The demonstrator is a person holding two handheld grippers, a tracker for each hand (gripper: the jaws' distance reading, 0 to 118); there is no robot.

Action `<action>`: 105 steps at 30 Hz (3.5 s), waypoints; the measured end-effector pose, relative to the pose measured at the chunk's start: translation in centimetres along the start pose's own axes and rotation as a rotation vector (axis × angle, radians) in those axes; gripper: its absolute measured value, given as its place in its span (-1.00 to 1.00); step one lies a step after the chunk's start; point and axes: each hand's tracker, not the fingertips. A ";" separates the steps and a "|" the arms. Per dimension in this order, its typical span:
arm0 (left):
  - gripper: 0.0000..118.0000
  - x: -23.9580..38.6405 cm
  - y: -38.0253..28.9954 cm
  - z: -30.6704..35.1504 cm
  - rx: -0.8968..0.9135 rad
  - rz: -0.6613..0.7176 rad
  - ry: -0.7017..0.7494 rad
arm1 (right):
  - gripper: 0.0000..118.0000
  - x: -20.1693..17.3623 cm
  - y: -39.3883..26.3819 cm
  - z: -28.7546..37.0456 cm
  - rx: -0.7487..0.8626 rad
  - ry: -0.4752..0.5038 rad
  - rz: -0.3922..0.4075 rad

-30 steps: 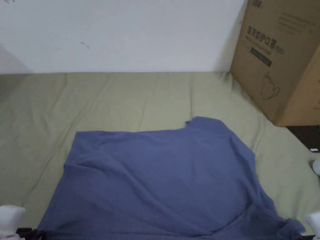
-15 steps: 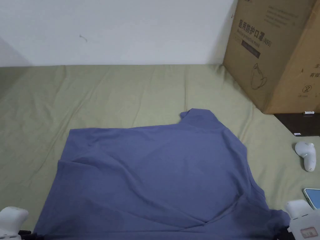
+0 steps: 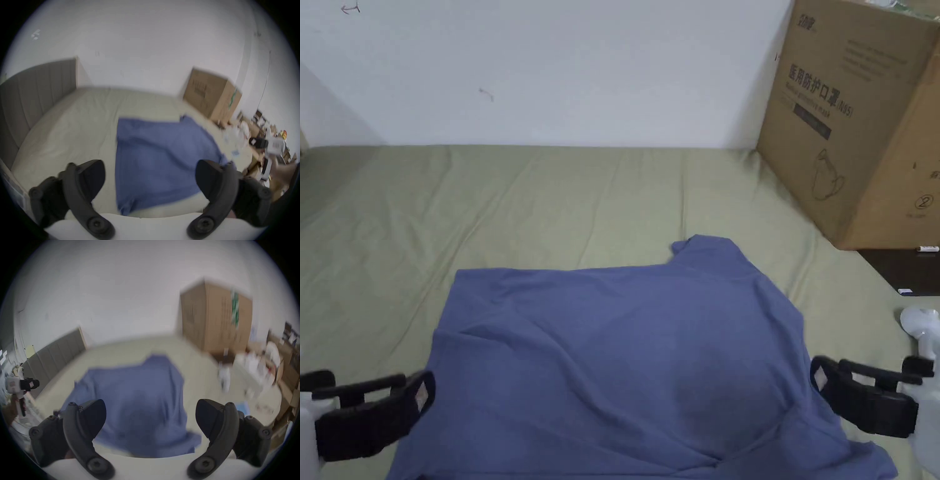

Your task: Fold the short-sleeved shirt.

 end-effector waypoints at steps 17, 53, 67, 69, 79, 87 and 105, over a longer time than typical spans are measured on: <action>-0.99 -2.6 -0.1 -4.2 -0.607 0.286 -0.004 | -0.98 -2.8 1.6 0.6 0.108 0.071 -0.133; -0.93 0.4 -4.9 -7.6 -0.550 -0.054 0.159 | 0.59 8.2 -7.4 -6.9 -0.684 -0.068 -0.129; -0.93 -1.3 -6.8 -7.7 -0.613 -0.001 0.200 | -0.90 8.5 -11.0 -8.6 -0.886 -0.086 -0.032; -0.93 -1.5 -6.6 -7.7 -0.605 0.027 0.187 | -0.90 9.1 -10.4 -8.1 -0.833 0.011 -0.122; -0.93 -1.8 -5.8 -4.3 -0.612 0.050 0.145 | -0.90 7.9 -7.7 -2.8 -0.801 -0.011 -0.042; -0.93 -2.4 -5.9 -1.8 -0.663 0.145 0.120 | -0.90 8.0 -5.1 -0.3 -0.840 0.004 -0.131; -0.73 -8.4 -0.4 -25.0 -0.757 0.279 0.130 | -0.84 7.5 -1.6 -27.2 -0.882 -0.087 -0.203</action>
